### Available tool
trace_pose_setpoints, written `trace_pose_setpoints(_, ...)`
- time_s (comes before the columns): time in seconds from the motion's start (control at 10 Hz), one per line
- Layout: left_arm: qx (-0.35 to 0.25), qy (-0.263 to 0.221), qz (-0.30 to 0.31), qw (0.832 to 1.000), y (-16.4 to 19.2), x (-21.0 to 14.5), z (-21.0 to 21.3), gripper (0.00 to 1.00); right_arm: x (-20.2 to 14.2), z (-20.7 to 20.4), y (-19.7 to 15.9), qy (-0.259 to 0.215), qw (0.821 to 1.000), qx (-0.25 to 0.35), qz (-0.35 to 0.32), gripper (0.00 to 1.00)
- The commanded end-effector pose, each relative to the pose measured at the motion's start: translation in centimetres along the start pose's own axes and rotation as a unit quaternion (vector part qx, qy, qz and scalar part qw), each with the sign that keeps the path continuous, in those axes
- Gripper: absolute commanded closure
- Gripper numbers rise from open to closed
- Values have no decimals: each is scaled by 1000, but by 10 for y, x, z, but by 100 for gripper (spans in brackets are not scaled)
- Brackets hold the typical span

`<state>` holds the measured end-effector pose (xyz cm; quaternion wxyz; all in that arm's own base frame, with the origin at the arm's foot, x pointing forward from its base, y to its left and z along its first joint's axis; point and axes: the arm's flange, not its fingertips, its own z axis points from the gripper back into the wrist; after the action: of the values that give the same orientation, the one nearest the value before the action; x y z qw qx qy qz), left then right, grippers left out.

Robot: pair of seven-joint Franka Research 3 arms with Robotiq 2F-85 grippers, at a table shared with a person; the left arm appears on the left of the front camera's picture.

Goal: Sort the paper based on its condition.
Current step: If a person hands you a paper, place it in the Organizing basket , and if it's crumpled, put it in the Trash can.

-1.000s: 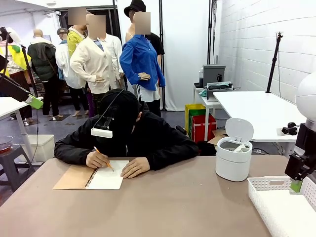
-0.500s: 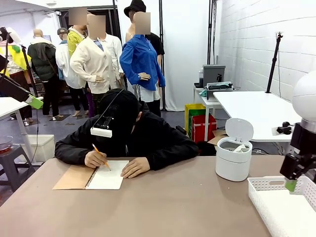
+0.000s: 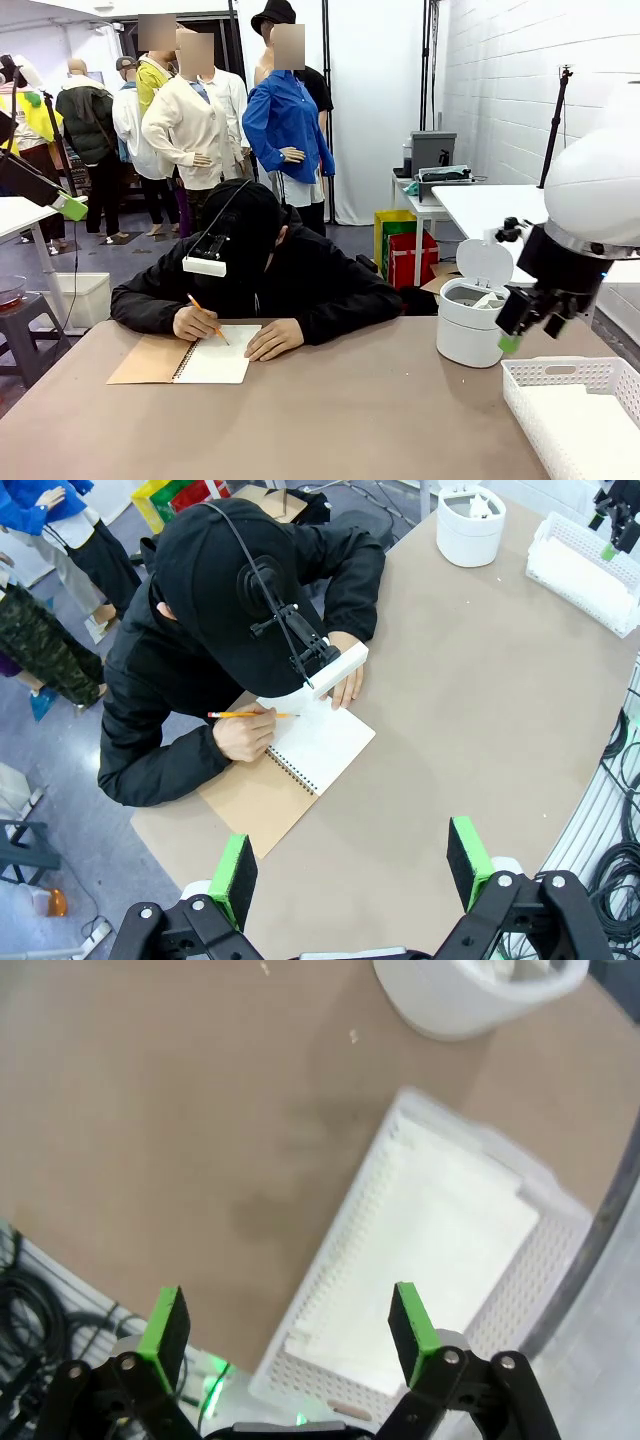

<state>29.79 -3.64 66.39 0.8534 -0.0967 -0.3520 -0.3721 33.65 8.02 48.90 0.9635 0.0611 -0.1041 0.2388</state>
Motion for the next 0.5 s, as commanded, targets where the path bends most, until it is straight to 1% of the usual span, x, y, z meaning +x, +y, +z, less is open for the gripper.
trace_pose_setpoints(0.0,2,-2,1,1000,1,-1,0,0,20,3,16,-71,996,42,37,0)
trace_pose_setpoints(0.2,2,-2,1,1000,1,-1,0,0,59,14,36,-101,990,85,57,0)
trace_pose_setpoints(0.3,2,-2,1,1000,1,-1,0,0,76,22,44,-114,987,94,64,0)
trace_pose_setpoints(0.4,2,-2,1,1000,1,-1,0,0,94,32,44,-129,984,99,76,0)
